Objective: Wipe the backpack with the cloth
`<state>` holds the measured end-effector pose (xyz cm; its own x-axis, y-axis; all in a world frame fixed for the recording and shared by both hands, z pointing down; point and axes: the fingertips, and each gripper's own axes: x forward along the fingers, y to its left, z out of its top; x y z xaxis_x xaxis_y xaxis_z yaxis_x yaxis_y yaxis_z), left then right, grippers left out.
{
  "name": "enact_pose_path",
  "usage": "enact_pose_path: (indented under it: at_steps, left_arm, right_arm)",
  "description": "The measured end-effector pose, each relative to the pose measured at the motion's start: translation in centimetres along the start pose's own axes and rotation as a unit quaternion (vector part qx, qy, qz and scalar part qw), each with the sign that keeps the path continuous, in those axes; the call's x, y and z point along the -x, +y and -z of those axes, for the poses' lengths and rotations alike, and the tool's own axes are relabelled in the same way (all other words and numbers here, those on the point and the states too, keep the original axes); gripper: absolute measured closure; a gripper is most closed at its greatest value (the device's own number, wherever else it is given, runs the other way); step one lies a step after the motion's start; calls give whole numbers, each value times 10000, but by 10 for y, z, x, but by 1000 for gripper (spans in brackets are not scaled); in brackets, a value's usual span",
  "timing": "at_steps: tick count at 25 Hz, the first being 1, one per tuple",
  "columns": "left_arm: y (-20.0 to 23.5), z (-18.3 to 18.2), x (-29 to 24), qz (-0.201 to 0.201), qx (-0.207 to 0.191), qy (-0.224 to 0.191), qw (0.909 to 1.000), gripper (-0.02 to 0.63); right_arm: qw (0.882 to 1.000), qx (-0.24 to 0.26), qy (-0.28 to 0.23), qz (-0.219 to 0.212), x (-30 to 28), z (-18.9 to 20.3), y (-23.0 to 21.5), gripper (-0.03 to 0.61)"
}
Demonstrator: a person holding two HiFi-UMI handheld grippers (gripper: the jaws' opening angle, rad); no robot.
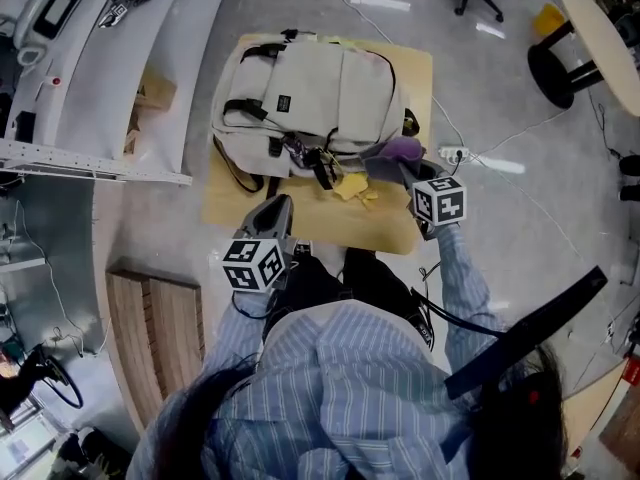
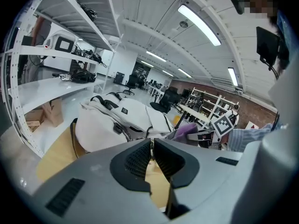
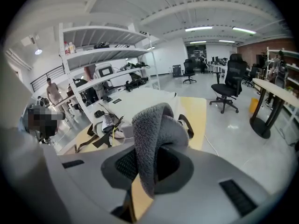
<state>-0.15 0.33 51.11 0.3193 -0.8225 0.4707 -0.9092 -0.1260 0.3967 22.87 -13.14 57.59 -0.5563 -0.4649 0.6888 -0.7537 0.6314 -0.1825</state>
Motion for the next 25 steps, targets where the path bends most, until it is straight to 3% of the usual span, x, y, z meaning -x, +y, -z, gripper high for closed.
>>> enact_pose_path:
  at_steps: [13, 19, 25]
  left_arm:
    - [-82, 8, -17, -235, 254, -278, 9990, 591]
    - [-81, 16, -19, -283, 2, -86, 9996, 591]
    - [-56, -4, -40, 56, 38, 6, 10000, 591]
  right_arm:
    - [9976, 351, 92, -596, 21, 15, -35, 537]
    - [9948, 691, 327, -674, 4, 14, -47, 537]
    - [9968, 637, 395, -290, -19, -14, -69, 537]
